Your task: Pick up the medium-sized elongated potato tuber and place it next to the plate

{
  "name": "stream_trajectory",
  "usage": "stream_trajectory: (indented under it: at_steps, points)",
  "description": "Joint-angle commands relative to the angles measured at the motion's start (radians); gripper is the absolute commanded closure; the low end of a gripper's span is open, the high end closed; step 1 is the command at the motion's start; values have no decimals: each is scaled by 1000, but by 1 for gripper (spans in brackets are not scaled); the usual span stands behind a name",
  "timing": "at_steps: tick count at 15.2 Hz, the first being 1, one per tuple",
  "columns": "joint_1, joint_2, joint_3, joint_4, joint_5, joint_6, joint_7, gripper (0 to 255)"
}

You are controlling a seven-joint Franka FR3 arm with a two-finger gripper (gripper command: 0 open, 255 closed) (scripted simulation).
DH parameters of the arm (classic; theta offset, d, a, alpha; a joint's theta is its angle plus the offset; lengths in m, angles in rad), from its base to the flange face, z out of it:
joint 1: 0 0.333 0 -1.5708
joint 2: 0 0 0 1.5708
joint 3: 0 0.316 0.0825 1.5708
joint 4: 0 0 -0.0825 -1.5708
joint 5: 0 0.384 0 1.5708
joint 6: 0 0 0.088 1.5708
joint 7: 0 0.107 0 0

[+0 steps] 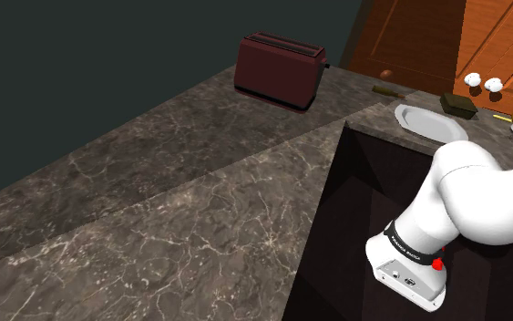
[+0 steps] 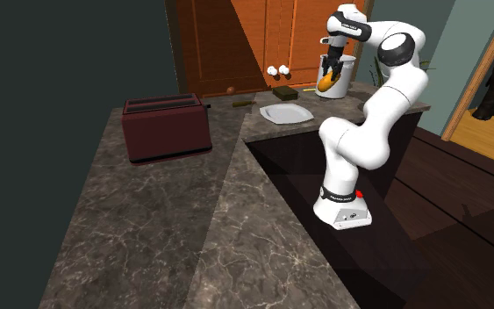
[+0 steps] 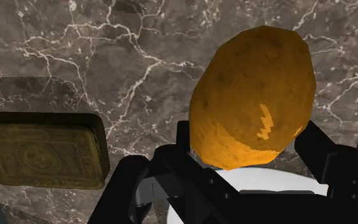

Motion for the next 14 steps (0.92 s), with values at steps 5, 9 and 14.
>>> stream_trajectory:
  at_steps: [5,9,14]
  points:
    - [76,-42,-70,80,-37,7,-36,255]
    - [50,-58,-73,22,-49,51,-22,255]
    - [26,-79,-83,-41,-67,102,-6,255]
